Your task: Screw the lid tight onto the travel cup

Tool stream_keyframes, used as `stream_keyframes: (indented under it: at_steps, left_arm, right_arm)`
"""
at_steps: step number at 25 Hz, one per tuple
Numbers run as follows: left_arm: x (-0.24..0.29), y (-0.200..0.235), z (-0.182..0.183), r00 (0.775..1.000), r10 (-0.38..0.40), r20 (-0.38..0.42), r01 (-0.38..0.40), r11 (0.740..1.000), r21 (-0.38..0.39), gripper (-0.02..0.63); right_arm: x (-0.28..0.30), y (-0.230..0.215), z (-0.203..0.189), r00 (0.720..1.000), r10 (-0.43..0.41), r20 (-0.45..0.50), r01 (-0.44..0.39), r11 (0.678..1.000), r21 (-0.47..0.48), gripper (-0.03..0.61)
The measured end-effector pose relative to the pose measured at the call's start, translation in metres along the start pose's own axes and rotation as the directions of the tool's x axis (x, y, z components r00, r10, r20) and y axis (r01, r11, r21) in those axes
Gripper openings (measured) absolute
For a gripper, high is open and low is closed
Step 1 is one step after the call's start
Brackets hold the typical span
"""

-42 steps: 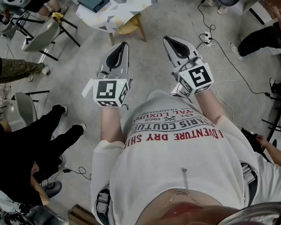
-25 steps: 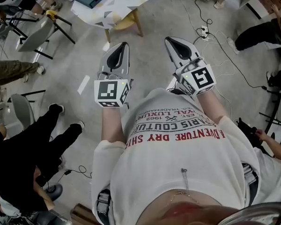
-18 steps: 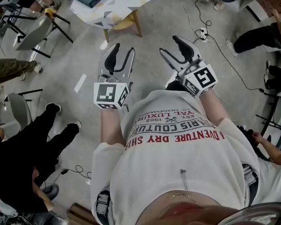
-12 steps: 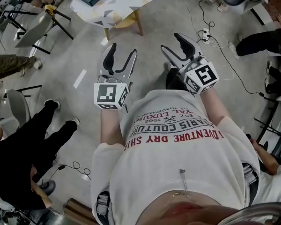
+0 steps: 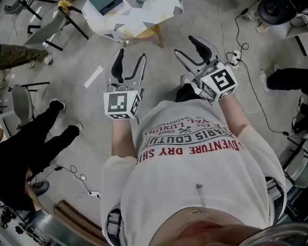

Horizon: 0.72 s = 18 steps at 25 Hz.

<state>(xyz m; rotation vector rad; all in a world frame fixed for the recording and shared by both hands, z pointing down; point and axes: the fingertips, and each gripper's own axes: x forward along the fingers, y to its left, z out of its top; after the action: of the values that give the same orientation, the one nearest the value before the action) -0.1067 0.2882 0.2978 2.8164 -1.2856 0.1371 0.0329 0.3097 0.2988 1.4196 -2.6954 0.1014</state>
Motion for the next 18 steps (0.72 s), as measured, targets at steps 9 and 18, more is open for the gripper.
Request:
stream_keyframes:
  at_steps: [9,18]
  left_arm:
    - [0.118,-0.02,0.009,0.986,0.167,0.008,-0.167,0.986,0.022,0.268]
    - [0.189,0.009,-0.019,0.97,0.234,-0.064,-0.234,0.972,0.006,0.268]
  right_arm:
    - [0.027,-0.131,-0.003,0.987,0.148,-0.055,-0.15,0.988,-0.024,0.238]
    - [0.085,-0.195,-0.023,0.965,0.219,-0.144,-0.226,0.973,-0.036,0.236]
